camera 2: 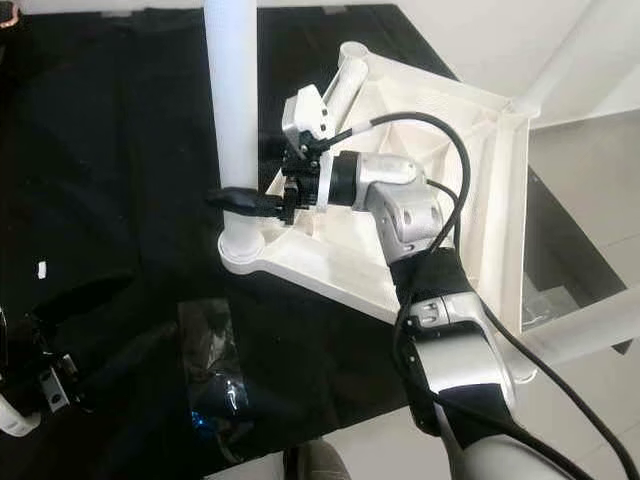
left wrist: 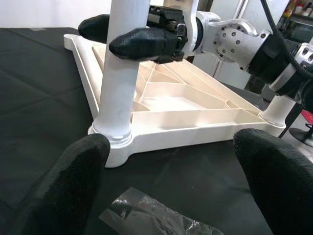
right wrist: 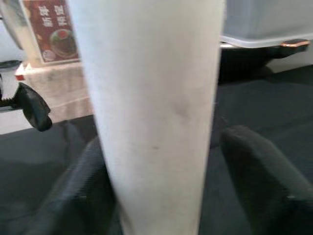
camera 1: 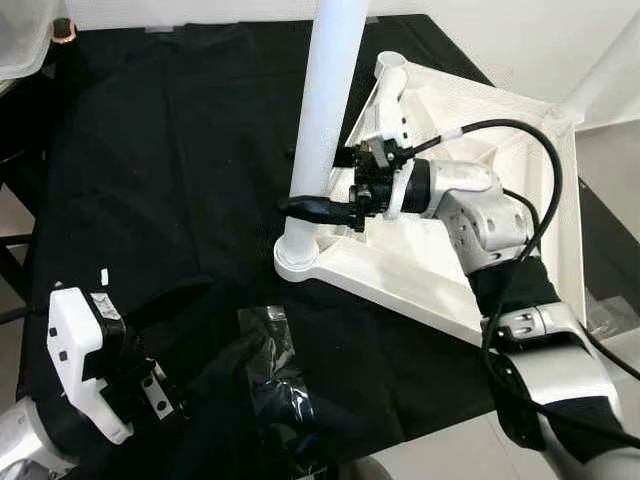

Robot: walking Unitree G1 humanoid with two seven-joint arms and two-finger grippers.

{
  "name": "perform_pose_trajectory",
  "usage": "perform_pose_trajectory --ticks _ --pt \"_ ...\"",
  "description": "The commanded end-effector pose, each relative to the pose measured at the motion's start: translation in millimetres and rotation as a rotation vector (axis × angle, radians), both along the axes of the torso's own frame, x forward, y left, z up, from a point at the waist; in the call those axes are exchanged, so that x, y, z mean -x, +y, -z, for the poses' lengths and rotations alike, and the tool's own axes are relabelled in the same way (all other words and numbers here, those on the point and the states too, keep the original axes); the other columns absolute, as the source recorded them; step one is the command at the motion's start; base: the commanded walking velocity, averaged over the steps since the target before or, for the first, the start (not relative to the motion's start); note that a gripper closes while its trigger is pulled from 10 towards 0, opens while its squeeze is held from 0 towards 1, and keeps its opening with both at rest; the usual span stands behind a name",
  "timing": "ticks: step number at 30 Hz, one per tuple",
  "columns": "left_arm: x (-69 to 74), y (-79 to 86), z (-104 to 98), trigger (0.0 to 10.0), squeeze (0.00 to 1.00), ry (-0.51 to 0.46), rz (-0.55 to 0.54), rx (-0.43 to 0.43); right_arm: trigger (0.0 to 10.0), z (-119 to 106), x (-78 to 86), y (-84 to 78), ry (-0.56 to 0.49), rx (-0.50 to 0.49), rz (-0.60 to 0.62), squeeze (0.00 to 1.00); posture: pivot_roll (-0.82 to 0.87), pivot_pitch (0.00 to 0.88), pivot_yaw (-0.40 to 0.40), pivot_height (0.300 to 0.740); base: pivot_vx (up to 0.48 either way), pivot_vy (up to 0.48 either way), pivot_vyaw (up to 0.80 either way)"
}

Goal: Building children table

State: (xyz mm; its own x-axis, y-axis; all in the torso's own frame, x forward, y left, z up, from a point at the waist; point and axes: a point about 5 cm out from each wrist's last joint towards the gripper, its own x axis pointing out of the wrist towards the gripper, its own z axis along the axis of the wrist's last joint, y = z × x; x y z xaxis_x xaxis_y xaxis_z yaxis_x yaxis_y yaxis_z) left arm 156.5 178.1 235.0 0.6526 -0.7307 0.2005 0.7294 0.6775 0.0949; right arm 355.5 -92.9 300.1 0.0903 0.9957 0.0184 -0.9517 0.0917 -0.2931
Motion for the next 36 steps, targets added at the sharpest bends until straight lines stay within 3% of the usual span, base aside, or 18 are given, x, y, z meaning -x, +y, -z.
perform_pose_trajectory --ticks 1,11,13,14,15,16,17,18,19,20,21,28,29,30,31,34,35,36 --pt "4.1 -2.4 -2 10.0 0.00 0.002 0.013 -0.002 0.0 -2 0.2 -7.2 -0.002 -0.007 -0.028 0.00 0.21 0.317 -0.130 0.740 0.000 0.000 0.00" --pt "3.5 -1.6 -2 10.0 0.00 0.001 0.014 -0.004 0.0 20 8.2 -17.9 0.044 0.018 -0.035 0.00 0.19 0.316 -0.127 0.740 0.000 0.000 0.00" --pt "3.0 -1.3 -1 10.0 0.00 0.002 0.015 -0.003 0.0 53 18.2 -14.2 0.103 -0.018 0.143 0.00 0.19 0.311 -0.125 0.740 0.000 0.000 0.00" --pt "2.9 -0.8 -1 10.0 0.00 0.004 0.016 -0.004 0.0 81 17.0 -3.4 0.148 -0.058 0.489 0.00 0.18 0.311 -0.124 0.740 0.000 0.000 0.00" --pt "2.9 -0.8 -1 10.0 0.00 0.004 0.016 -0.004 0.0 81 17.0 -3.4 0.148 -0.058 0.489 0.00 0.18 0.311 -0.124 0.740 0.000 0.000 0.00" --pt "2.7 -0.2 -1 10.0 0.00 0.005 0.016 -0.004 0.0 97 18.5 -0.7 0.168 -0.084 0.749 0.00 0.18 0.309 -0.122 0.740 0.000 0.000 0.00" --pt "2.2 0.4 0 10.0 0.00 0.006 0.016 -0.005 0.0 118 37.6 0.6 0.191 -0.069 0.961 0.00 0.17 0.306 -0.116 0.740 0.000 0.000 0.00" --pt "0.4 0.7 0 10.0 0.00 0.006 0.018 -0.005 0.0 129 60.4 12.2 0.145 -0.030 1.019 0.00 0.18 0.310 -0.104 0.740 0.000 0.000 0.00" --pt "-0.7 0.3 0 10.0 0.00 0.005 0.022 -0.005 0.0 135 78.0 27.7 0.147 -0.002 0.961 0.00 0.18 0.308 -0.102 0.740 0.000 0.000 0.00" --pt "-0.7 0.3 0 10.0 0.00 0.005 0.022 -0.005 0.0 135 78.0 27.7 0.147 -0.002 0.961 0.00 0.18 0.308 -0.102 0.740 0.000 0.000 0.00" --pt "-2.1 -0.8 0 10.0 0.00 0.004 0.031 0.000 0.0 139 88.0 40.2 0.162 0.010 0.911 0.00 0.16 0.289 -0.092 0.740 0.000 0.000 0.00" --pt "-6.5 -2.6 0 10.0 0.00 -0.005 0.045 0.004 0.0 130 79.0 47.6 0.148 0.003 0.888 0.00 0.17 0.273 -0.099 0.740 0.000 0.000 0.00" --pt "-6.8 -2.0 0 10.0 0.00 -0.006 0.043 0.000 3.5 128 80.3 48.5 0.145 0.001 0.913 0.00 0.17 0.274 -0.100 0.740 0.000 0.000 0.00" --pt "-6.8 -2.0 0 10.0 0.00 -0.006 0.043 0.000 3.5 128 80.3 48.5 0.145 0.001 0.913 0.00 0.17 0.274 -0.100 0.740 0.000 0.000 0.00" --pt "-6.6 -1.5 0 10.0 0.00 -0.007 0.041 -0.002 10.0 125 79.4 48.2 0.143 -0.011 0.925 0.00 0.17 0.273 -0.100 0.740 0.000 0.000 0.00" --pt "-6.2 -0.8 0 10.0 0.00 -0.008 0.038 -0.004 10.0 114 72.9 47.1 0.149 -0.071 0.896 0.00 0.17 0.275 -0.100 0.740 0.000 0.000 0.00" --pt "-6.0 -1.0 0 10.0 0.00 -0.008 0.038 -0.004 10.0 107 70.7 47.8 0.146 -0.108 0.847 1.00 0.17 0.277 -0.100 0.740 0.000 0.000 0.00" --pt "-5.8 -1.1 0 10.0 0.00 -0.008 0.038 -0.003 10.0 100 68.1 47.9 0.135 -0.140 0.799 1.00 0.17 0.277 -0.100 0.740 0.000 0.000 0.00"
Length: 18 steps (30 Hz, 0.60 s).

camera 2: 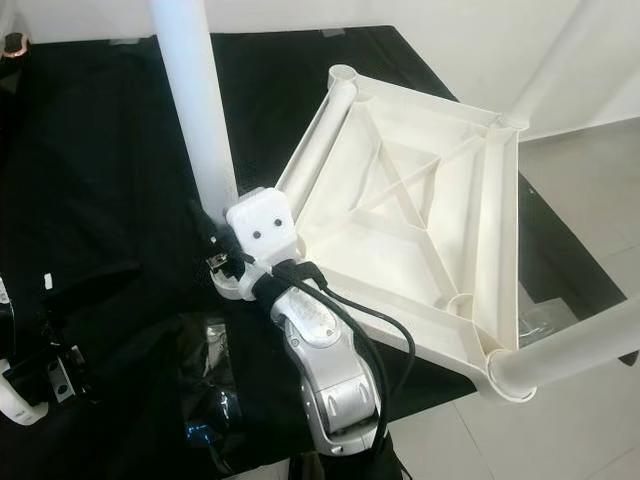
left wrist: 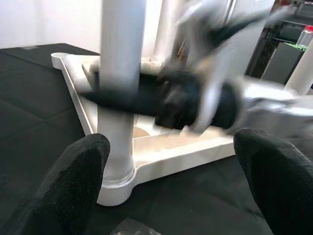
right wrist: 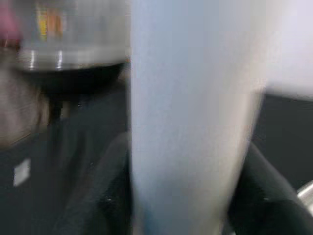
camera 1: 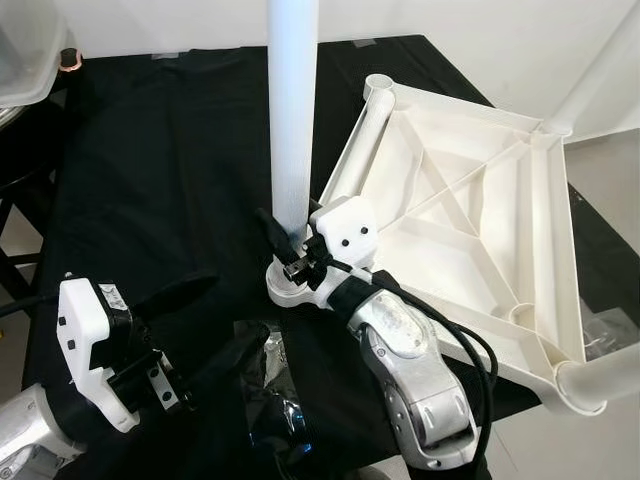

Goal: Building children table

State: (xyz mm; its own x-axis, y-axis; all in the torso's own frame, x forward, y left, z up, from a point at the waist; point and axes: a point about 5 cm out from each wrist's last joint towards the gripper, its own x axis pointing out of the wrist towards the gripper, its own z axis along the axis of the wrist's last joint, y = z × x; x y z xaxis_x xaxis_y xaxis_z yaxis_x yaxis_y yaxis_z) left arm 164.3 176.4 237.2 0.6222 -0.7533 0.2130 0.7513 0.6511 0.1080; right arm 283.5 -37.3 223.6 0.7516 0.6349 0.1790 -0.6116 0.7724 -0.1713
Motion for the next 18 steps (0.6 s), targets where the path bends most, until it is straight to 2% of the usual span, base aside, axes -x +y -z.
perform_pose_trajectory --ticks 1,4,5,7,8,14,15,16,18 --pt "2.2 0.2 2 10.0 0.00 0.012 0.003 -0.005 10.0 16 -9.0 -10.0 0.098 -0.009 -0.015 1.00 0.17 0.279 -0.100 0.740 0.000 0.000 0.00" --pt "2.7 -1.0 3 10.0 0.00 0.015 0.005 -0.003 10.0 0 -19.7 -17.5 0.057 -0.042 -0.097 1.00 0.17 0.282 -0.103 0.740 0.000 0.000 0.00" --pt "2.9 -1.4 3 10.0 0.00 0.015 0.005 -0.002 10.0 -10 -24.8 -20.7 0.024 -0.038 -0.174 1.00 0.17 0.283 -0.104 0.740 0.000 0.000 0.00" --pt "3.1 -1.9 2 10.0 0.00 0.015 0.005 -0.002 10.0 -15 -25.8 -21.9 0.003 -0.023 -0.211 1.00 0.17 0.291 -0.112 0.740 0.000 0.000 0.00" --pt "3.9 -2.5 2 10.0 0.00 0.015 0.003 -0.002 10.0 -19 -25.5 -23.4 -0.020 0.013 -0.289 1.00 0.18 0.295 -0.116 0.740 0.000 0.000 0.00" --pt "5.5 -2.9 2 10.0 0.00 0.014 -0.003 -0.001 10.0 -23 -29.5 -31.5 -0.047 0.116 -0.419 0.99 0.18 0.302 -0.121 0.740 0.000 0.000 0.00" --pt "5.9 -3.2 1 10.0 0.00 0.014 -0.004 -0.001 10.0 -25 -35.5 -36.2 -0.060 0.147 -0.440 0.67 0.18 0.302 -0.121 0.740 0.000 0.000 0.00" --pt "7.0 -3.8 1 10.0 0.00 0.014 -0.005 0.001 10.0 -34 -48.6 -43.0 -0.076 0.161 -0.442 0.00 0.19 0.305 -0.126 0.740 0.000 0.000 0.00" --pt "8.3 -4.3 1 10.0 0.00 0.016 -0.008 0.002 10.0 -51 -64.6 -51.1 -0.099 0.158 -0.444 0.00 0.19 0.307 -0.127 0.740 0.000 0.000 0.00"
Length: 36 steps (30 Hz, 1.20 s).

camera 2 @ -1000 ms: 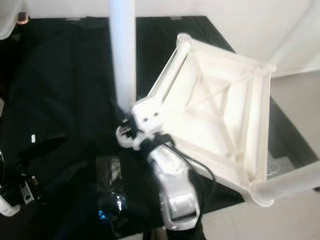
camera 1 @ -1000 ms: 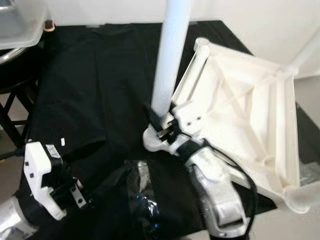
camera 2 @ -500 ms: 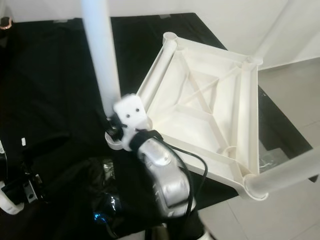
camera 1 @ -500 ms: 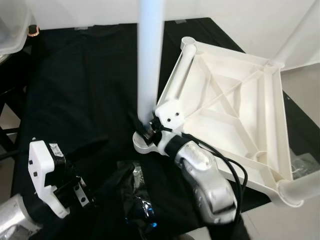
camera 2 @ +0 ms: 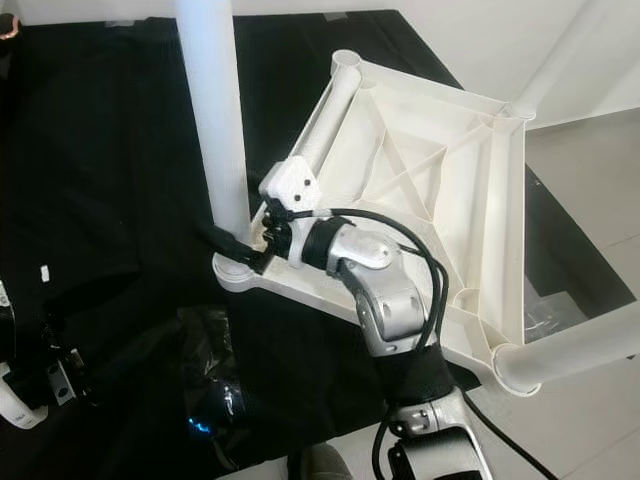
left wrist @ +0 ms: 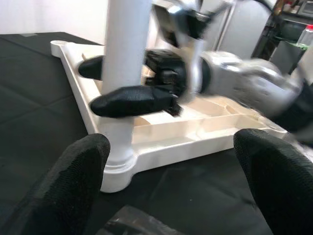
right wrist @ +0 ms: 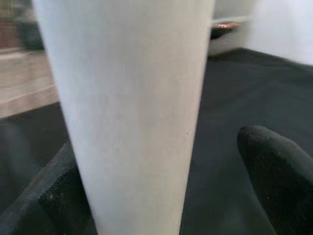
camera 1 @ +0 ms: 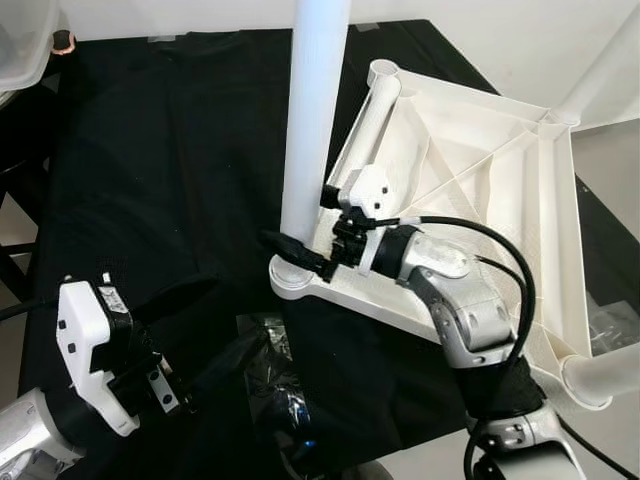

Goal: Building children table

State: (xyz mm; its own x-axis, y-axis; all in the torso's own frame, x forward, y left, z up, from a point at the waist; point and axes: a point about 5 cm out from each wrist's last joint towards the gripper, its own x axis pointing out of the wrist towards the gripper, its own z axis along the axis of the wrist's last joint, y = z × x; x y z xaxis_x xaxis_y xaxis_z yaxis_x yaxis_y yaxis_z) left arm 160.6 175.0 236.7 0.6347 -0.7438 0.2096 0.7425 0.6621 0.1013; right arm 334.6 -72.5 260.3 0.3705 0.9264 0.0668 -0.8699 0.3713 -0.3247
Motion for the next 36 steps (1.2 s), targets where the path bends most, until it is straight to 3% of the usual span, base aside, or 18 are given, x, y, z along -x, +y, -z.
perform_pose_trajectory --ticks 1,4,9,11,12,13,14,15,25,29,31,32,33,34,35,36 --pt "4.6 -2.9 1 10.0 0.00 0.008 0.007 0.000 10.0 -14 -13.6 -15.9 -0.033 -0.035 0.020 0.00 0.19 0.307 -0.127 0.740 0.000 0.000 0.00" --pt "6.2 -2.8 1 10.0 0.00 0.011 0.001 0.001 10.0 -35 -21.7 -19.8 -0.033 -0.057 -0.072 0.00 0.20 0.311 -0.130 0.740 0.000 0.000 0.00" --pt "7.6 -2.7 1 10.0 0.00 0.015 -0.002 0.000 10.0 -44 -24.9 -21.0 -0.021 -0.027 -0.193 0.00 0.20 0.315 -0.132 0.740 0.000 0.000 0.00" --pt "8.3 -2.8 1 10.0 0.00 0.017 -0.003 0.000 8.8 -45 -26.1 -20.6 -0.004 -0.016 -0.247 0.00 0.20 0.319 -0.133 0.740 0.000 0.000 0.00" --pt "8.3 -2.8 1 10.0 0.00 0.017 -0.003 0.000 8.8 -45 -26.1 -20.6 -0.004 -0.016 -0.247 0.00 0.20 0.319 -0.133 0.740 0.000 0.000 0.00" --pt "8.5 -2.9 1 10.0 0.00 0.018 -0.004 0.000 4.4 -47 -28.0 -20.3 0.003 -0.016 -0.271 0.00 0.20 0.322 -0.133 0.740 0.000 0.000 0.00" --pt "8.5 -2.9 1 10.0 0.00 0.018 -0.004 0.000 4.4 -47 -28.0 -20.3 0.003 -0.016 -0.271 0.00 0.20 0.322 -0.133 0.740 0.000 0.000 0.00" --pt "8.6 -2.8 1 10.0 0.00 0.019 -0.005 -0.001 0.0 -47 -29.1 -20.1 0.013 -0.014 -0.298 0.00 0.20 0.322 -0.133 0.740 0.000 0.000 0.00" --pt "8.5 -1.4 1 10.0 0.00 0.020 -0.008 -0.003 0.0 -42 -31.0 -22.8 0.024 0.012 -0.360 0.00 0.20 0.319 -0.125 0.740 0.000 0.000 0.00" --pt "7.6 -1.0 1 10.0 0.00 0.020 -0.005 -0.003 0.0 -30 -29.5 -24.0 0.048 0.017 -0.358 0.00 0.19 0.311 -0.125 0.740 0.000 0.000 0.00" --pt "7.3 -0.6 1 10.0 0.00 0.018 -0.006 -0.005 0.0 -4 -24.7 -16.0 0.048 0.063 -0.277 0.00 0.19 0.307 -0.130 0.740 0.000 0.000 0.00" --pt "7.4 -0.2 2 10.0 0.00 0.018 -0.007 -0.005 0.0 17 -21.6 -3.5 0.087 0.058 -0.152 0.00 0.19 0.307 -0.132 0.740 0.000 0.000 0.00" --pt "7.4 -0.2 2 10.0 0.00 0.018 -0.007 -0.005 0.0 17 -21.6 -3.5 0.087 0.058 -0.152 0.00 0.19 0.307 -0.132 0.740 0.000 0.000 0.00" --pt "7.5 0.7 2 10.0 0.00 0.018 -0.009 -0.007 0.0 48 -14.8 13.4 0.102 0.068 0.171 0.00 0.18 0.305 -0.130 0.740 0.000 0.000 0.00" --pt "7.5 0.7 2 10.0 0.00 0.018 -0.009 -0.007 0.0 48 -14.8 13.4 0.102 0.068 0.171 0.00 0.18 0.305 -0.130 0.740 0.000 0.000 0.00" --pt "7.5 1.5 2 10.0 0.00 0.018 -0.011 -0.009 0.0 64 -7.4 18.8 0.086 0.062 0.417 0.00 0.18 0.305 -0.128 0.740 0.000 0.000 0.00"
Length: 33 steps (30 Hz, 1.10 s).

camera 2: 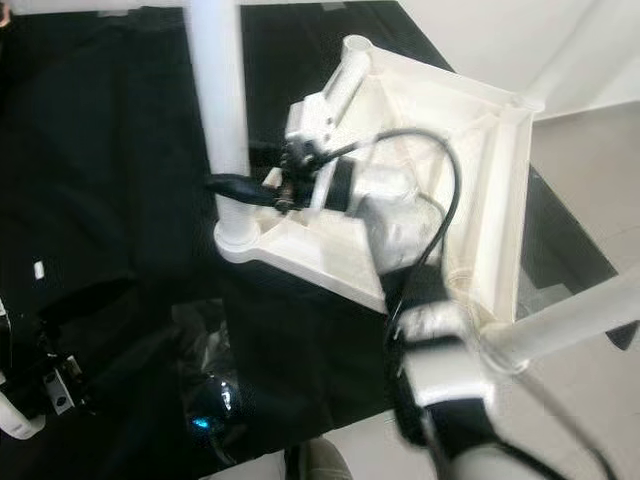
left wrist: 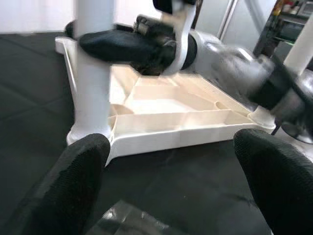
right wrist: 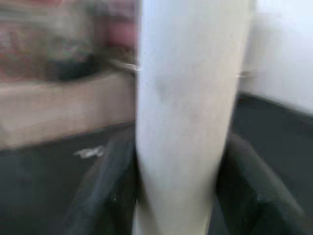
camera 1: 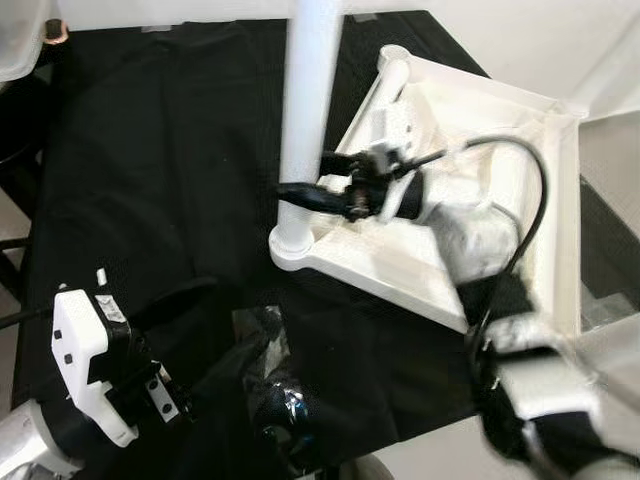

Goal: Building children table

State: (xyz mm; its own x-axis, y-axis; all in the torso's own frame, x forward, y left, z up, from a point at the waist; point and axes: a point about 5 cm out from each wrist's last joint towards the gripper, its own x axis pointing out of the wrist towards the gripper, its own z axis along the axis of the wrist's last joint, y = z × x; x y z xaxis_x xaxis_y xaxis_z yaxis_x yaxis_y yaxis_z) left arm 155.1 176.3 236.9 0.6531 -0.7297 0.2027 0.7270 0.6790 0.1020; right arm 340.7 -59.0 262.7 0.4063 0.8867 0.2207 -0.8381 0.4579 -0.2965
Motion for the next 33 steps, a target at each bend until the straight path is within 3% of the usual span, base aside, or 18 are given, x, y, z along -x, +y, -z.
perform_pose_trajectory --ticks 1,3,4,5,10,14,17,18,22,23,29,31,33 --pt "2.0 0.2 2 10.0 0.00 0.014 0.013 -0.003 0.0 66 -1.3 5.3 0.159 0.201 0.365 0.00 0.18 0.305 -0.128 0.740 0.000 0.000 0.00" --pt "0.2 1.7 2 10.0 0.00 0.013 0.010 -0.004 0.0 94 40.9 19.2 0.244 0.153 0.502 0.00 0.18 0.310 -0.102 0.740 0.000 0.000 0.00" --pt "0.2 1.7 2 10.0 0.00 0.013 0.010 -0.004 0.0 94 40.9 19.2 0.244 0.153 0.502 0.00 0.18 0.310 -0.102 0.740 0.000 0.000 0.00" --pt "-2.6 -1.8 1 10.0 0.00 0.008 0.032 0.013 0.0 95 54.9 33.7 0.277 0.114 0.477 0.00 0.17 0.301 -0.098 0.740 0.000 0.000 0.00" --pt "-5.0 -4.0 2 10.0 0.00 0.004 0.047 0.015 0.0 85 54.8 47.3 0.290 0.098 0.424 0.00 0.16 0.287 -0.104 0.740 0.000 0.000 0.00" --pt "-5.7 -2.1 1 10.0 0.00 0.000 0.042 0.009 0.0 79 69.0 59.9 0.347 0.079 0.348 0.00 0.17 0.293 -0.108 0.740 0.000 0.000 0.00" --pt "-5.0 -1.1 1 10.0 0.00 -0.001 0.038 0.008 0.0 75 75.4 57.2 0.349 0.092 0.348 0.00 0.16 0.294 -0.107 0.740 0.000 0.000 0.00" --pt "-4.7 -1.2 1 10.0 0.00 0.000 0.039 0.010 10.0 72 74.1 53.8 0.331 0.099 0.351 0.00 0.16 0.294 -0.107 0.740 0.000 0.000 0.00" --pt "-4.6 -1.9 1 10.0 0.00 0.002 0.043 0.010 10.0 61 67.1 44.9 0.292 0.080 0.351 0.00 0.16 0.296 -0.108 0.740 0.000 0.000 0.00" --pt "-4.7 -2.3 2 10.0 0.00 0.003 0.044 0.010 10.0 50 61.0 39.3 0.271 0.049 0.340 1.00 0.16 0.297 -0.110 0.740 0.000 0.000 0.00" --pt "-4.7 -3.1 2 10.0 0.00 0.004 0.046 0.011 10.0 16 44.1 26.2 0.201 -0.046 0.254 1.00 0.16 0.298 -0.111 0.740 0.000 0.000 0.00" --pt "-4.7 -3.1 2 10.0 0.00 0.004 0.046 0.011 10.0 16 44.1 26.2 0.201 -0.046 0.254 1.00 0.16 0.298 -0.111 0.740 0.000 0.000 0.00" --pt "-4.5 -3.5 2 10.0 0.00 0.005 0.047 0.012 10.0 -5 49.0 26.4 0.139 -0.034 0.058 1.00 0.16 0.300 -0.115 0.740 0.000 0.000 0.00"
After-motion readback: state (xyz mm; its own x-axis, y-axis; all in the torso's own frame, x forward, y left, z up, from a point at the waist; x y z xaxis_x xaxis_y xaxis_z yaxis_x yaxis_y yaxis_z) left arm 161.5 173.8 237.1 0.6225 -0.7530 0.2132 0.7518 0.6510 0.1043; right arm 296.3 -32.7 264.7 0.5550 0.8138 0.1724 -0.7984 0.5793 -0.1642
